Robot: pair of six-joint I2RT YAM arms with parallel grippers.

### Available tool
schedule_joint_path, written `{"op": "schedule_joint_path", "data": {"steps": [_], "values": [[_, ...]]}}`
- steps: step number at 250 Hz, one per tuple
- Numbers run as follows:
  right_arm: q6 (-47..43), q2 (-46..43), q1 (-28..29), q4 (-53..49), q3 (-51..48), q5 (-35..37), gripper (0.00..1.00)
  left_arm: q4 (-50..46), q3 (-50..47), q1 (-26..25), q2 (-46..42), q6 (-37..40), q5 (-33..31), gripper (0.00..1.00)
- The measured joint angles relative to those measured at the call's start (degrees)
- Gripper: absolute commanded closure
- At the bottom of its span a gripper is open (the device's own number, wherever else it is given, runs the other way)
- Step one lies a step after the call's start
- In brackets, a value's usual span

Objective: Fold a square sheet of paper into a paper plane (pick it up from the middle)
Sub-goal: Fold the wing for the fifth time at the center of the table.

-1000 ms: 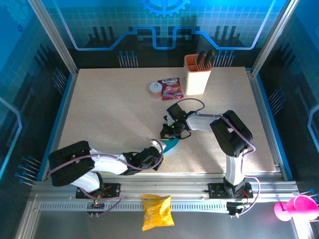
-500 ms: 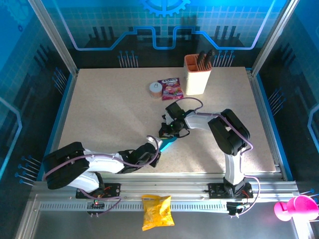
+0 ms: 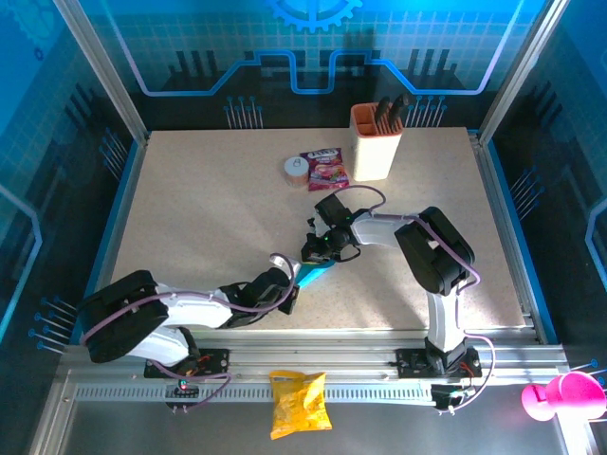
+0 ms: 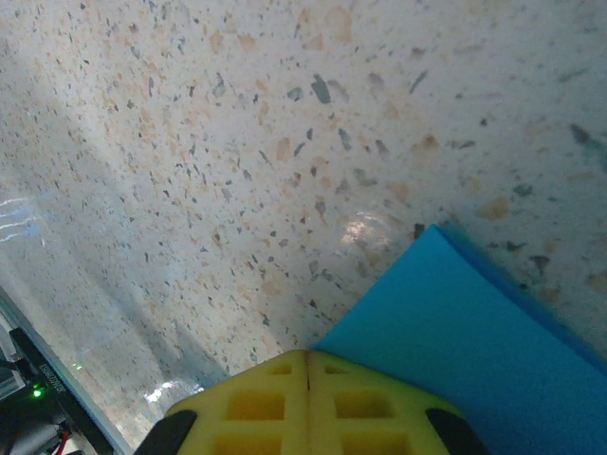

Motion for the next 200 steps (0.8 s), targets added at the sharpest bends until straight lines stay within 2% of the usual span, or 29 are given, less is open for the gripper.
{"op": "schedule_joint_path", "data": {"steps": [79, 200], "values": [[-0.7, 0.8, 0.0, -0.1, 0.9, -0.6, 1.00, -1.8, -0.4, 0.0, -7.1, -0.2, 0.6, 1.00], [-0.8, 0.9, 0.0, -0.1, 1.0, -0.9, 1.00, -0.9, -1.4, 0.3, -3.8, -1.1, 0.9, 1.00]]}}
